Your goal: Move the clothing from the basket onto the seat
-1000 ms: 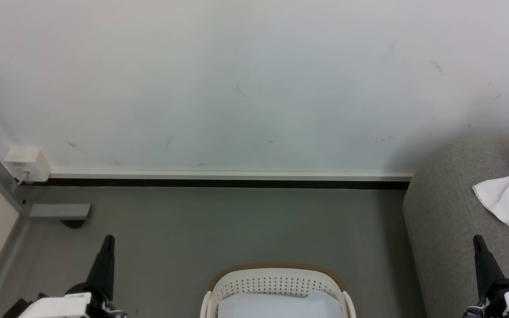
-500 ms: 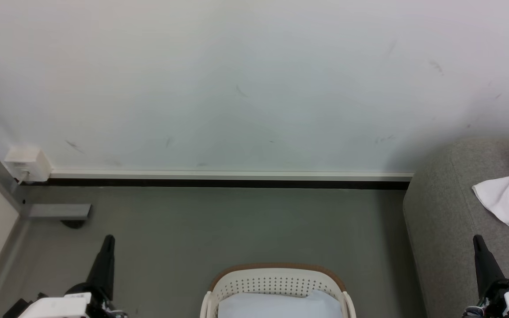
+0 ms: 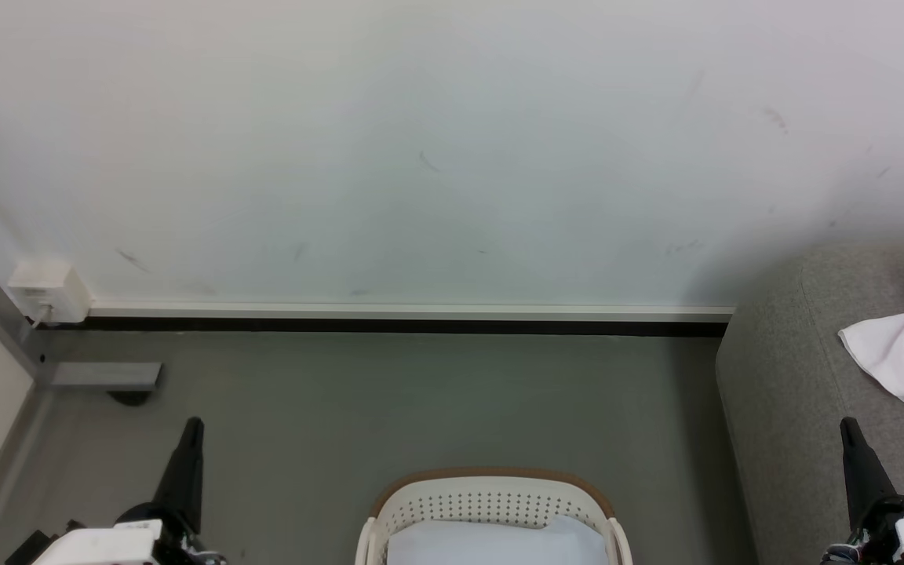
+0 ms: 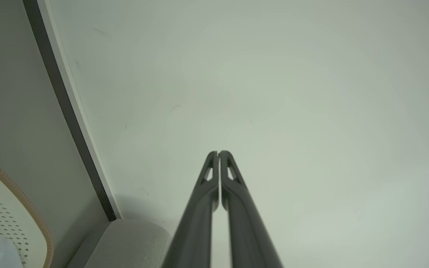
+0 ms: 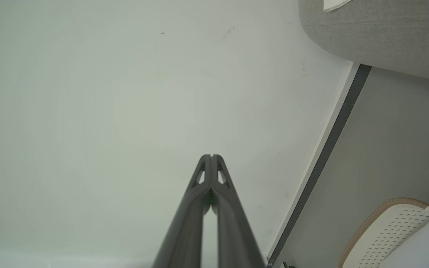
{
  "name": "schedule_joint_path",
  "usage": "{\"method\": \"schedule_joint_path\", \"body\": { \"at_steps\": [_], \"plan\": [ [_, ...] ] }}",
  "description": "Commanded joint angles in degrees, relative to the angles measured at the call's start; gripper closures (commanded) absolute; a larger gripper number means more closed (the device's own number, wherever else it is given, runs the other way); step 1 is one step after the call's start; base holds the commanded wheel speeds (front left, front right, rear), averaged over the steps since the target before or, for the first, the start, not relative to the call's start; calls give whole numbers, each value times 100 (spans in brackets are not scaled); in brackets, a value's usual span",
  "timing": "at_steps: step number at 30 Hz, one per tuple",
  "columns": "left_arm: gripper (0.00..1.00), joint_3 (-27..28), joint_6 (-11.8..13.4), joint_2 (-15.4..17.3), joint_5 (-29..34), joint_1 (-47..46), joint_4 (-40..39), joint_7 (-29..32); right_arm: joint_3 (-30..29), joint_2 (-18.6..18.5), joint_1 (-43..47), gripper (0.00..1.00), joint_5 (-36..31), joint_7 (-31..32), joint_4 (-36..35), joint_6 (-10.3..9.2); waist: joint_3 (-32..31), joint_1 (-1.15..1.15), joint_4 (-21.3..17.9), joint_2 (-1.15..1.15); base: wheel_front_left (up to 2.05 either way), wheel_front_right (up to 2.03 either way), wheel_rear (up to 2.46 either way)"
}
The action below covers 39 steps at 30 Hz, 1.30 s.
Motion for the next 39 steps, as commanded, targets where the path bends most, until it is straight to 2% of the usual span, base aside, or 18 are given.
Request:
{"method": "schedule_joint_path", "body": {
  "at_steps": [1, 39],
  "plan": [
    [100, 11, -25, 15, -77, -40, -13, 23, -5, -33, -72, 100, 12, 19, -22, -12, 0, 0, 0, 0, 0, 0, 0],
    [100, 11, -25, 15, -78, -39, -14, 22, -4, -33, -72, 100, 13, 18, -22, -12, 0, 0, 0, 0, 0, 0, 0]
  ]
}}
